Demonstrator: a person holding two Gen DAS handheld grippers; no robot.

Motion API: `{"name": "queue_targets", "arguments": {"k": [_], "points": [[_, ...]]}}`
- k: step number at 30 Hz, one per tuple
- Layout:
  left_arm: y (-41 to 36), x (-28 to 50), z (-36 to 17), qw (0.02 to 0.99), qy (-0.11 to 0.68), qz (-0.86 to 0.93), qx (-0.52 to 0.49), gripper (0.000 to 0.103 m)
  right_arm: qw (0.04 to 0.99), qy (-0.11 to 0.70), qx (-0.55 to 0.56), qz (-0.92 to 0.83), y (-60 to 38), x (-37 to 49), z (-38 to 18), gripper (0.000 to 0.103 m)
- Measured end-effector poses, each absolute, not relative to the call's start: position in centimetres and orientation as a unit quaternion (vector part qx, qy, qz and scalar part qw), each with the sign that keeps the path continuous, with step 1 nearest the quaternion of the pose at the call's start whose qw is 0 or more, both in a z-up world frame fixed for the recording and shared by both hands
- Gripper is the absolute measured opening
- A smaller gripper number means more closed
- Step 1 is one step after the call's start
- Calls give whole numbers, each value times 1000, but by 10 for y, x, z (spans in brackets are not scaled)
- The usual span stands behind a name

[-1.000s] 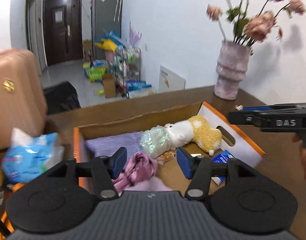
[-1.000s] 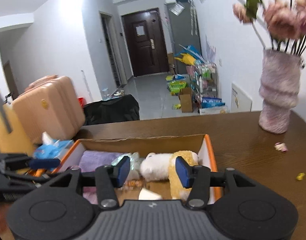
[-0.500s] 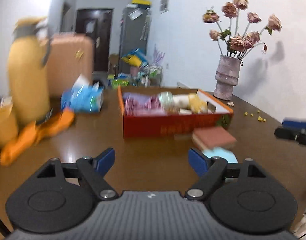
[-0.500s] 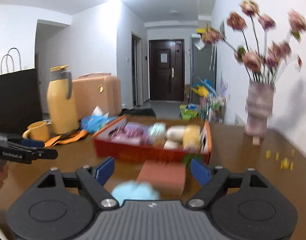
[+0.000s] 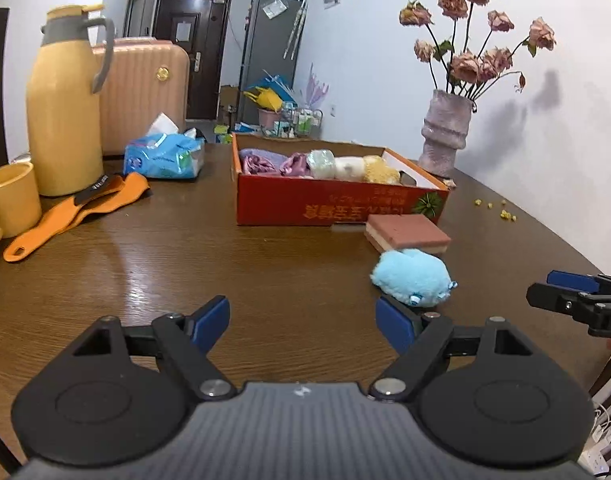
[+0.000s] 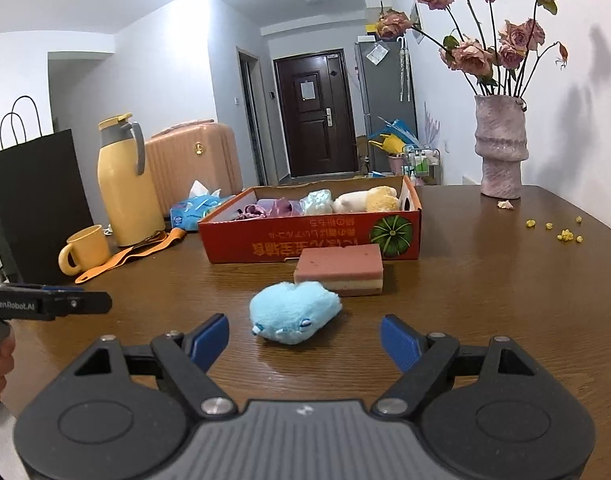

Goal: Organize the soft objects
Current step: 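Raise both grippers out of the box and withdraw over the table, then lower both grippers onto the pink-and-cream brick sponge and close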

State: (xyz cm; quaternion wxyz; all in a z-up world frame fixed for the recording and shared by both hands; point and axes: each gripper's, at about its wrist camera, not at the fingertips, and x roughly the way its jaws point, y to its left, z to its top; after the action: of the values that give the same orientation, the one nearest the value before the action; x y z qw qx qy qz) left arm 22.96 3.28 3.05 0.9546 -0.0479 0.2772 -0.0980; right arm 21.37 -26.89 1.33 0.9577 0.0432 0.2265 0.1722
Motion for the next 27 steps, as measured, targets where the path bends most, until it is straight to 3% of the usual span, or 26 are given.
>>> {"name": "queue_targets", "arguments": {"k": [4, 6, 11, 14, 18, 24, 27], "points": [[18, 253, 31, 950, 283, -119, -48, 80, 957, 231, 64, 164, -278, 232, 12, 76], [8, 273, 34, 949, 282, -130, -49, 68, 956, 237, 75, 157, -283, 250, 12, 69], [-23, 341, 36, 936, 300, -168, -77, 51, 950, 243, 114, 162, -296, 311, 9, 51], [-39, 393, 20, 913, 339, -196, -117, 48, 944, 265, 125, 152, -301, 359, -1, 40], [-59, 434, -2, 898, 368, -201, -134, 45, 930, 297, 145, 162, -302, 409, -18, 36], [-63, 457, -23, 886, 381, -212, -157, 33, 915, 318, 179, 174, -304, 443, -37, 22], [-57, 460, -26, 879, 384, -220, -178, 32, 901, 320, 225, 188, -313, 446, -45, 20]]}}
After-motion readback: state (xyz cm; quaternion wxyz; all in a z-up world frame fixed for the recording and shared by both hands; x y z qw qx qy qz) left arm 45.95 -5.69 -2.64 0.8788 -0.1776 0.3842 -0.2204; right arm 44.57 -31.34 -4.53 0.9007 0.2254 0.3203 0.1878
